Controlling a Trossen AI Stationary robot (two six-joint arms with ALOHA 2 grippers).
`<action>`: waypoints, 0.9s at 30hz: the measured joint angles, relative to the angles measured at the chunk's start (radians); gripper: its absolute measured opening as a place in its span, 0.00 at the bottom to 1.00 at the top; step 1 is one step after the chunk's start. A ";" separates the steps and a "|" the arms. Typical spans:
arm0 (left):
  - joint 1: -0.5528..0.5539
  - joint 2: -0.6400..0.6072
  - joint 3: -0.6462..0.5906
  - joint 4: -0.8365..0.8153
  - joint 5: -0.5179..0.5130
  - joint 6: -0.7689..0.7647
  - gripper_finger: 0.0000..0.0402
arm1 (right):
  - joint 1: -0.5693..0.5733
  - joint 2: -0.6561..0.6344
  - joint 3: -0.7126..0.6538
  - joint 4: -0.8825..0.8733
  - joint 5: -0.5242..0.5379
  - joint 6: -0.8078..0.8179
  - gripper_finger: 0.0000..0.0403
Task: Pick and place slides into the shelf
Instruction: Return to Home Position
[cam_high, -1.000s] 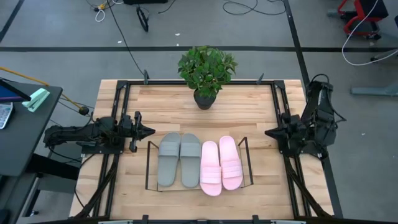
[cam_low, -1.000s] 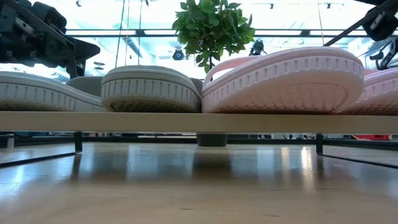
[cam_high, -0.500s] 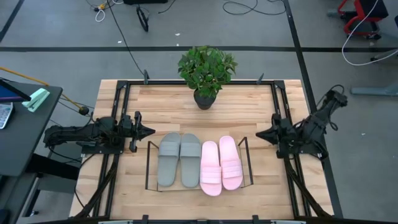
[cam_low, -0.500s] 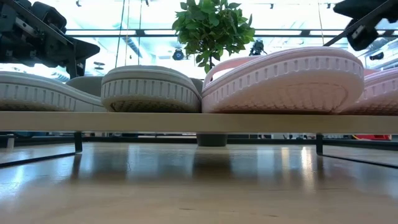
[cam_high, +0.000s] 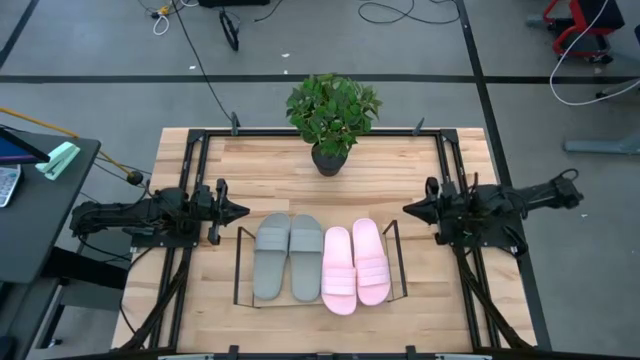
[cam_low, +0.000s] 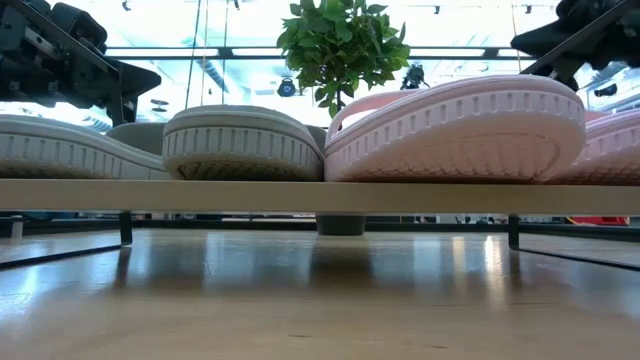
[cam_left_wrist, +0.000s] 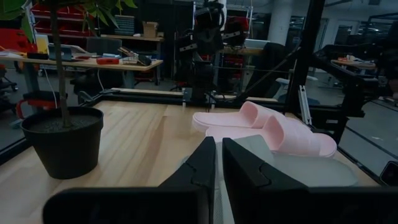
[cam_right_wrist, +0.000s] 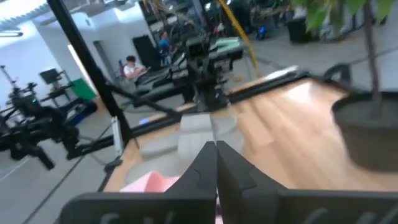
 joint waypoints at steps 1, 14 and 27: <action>0.000 0.000 0.000 0.000 0.000 0.000 0.08 | -0.013 -0.004 -0.010 0.000 -0.021 0.000 0.00; 0.000 0.000 0.000 0.000 0.000 0.000 0.06 | -0.142 -0.179 -0.125 0.003 -0.065 -0.061 0.00; 0.000 0.000 0.000 0.000 0.000 0.001 0.07 | -0.151 -0.203 -0.223 0.156 -0.114 -0.096 0.00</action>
